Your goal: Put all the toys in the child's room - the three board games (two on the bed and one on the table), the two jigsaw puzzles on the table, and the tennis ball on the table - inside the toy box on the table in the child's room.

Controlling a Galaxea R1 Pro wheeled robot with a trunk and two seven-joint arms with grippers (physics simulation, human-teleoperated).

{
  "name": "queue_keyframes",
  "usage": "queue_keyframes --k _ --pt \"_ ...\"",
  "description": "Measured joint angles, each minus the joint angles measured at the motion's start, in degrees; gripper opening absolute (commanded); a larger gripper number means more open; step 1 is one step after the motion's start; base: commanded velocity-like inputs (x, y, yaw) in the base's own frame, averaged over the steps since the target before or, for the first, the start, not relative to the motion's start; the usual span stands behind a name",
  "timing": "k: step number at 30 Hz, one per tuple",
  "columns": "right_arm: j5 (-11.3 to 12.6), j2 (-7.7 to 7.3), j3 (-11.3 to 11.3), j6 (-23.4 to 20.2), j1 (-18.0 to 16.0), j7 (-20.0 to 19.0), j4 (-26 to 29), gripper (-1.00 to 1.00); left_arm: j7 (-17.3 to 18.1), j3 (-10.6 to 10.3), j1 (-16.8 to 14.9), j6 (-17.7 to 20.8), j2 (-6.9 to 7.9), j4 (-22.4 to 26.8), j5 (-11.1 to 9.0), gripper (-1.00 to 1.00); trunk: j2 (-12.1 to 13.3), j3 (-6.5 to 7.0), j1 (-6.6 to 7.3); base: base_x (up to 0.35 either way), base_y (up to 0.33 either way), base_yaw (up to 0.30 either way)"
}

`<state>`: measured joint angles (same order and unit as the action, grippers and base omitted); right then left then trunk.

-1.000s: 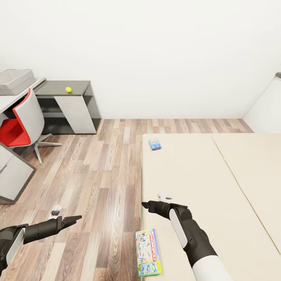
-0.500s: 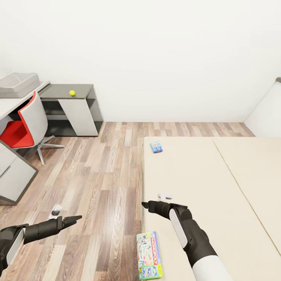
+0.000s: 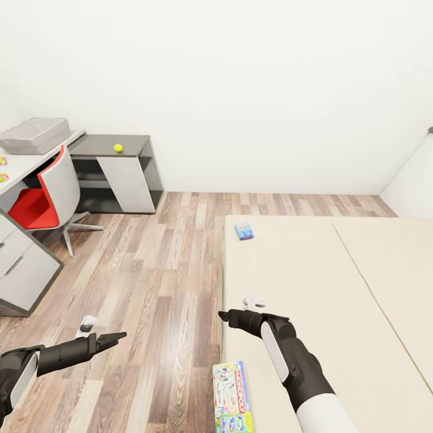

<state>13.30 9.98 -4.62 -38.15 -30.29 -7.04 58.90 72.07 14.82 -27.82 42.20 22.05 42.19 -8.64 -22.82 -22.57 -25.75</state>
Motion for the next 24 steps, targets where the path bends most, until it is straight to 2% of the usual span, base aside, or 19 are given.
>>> queue_keyframes --k 12,24 --pt "0.0 0.0 0.0 0.0 0.0 0.0 0.0 1.0 -0.6 0.0 0.0 0.0 -0.18 0.0 0.0 1.0 0.0 1.14 0.0 0.0 0.0 0.065" --pt "0.0 0.0 0.0 0.0 0.0 0.0 0.0 1.0 -1.6 0.0 0.0 0.0 -0.92 0.0 0.1 1.0 0.0 2.29 0.0 0.0 0.0 0.011"
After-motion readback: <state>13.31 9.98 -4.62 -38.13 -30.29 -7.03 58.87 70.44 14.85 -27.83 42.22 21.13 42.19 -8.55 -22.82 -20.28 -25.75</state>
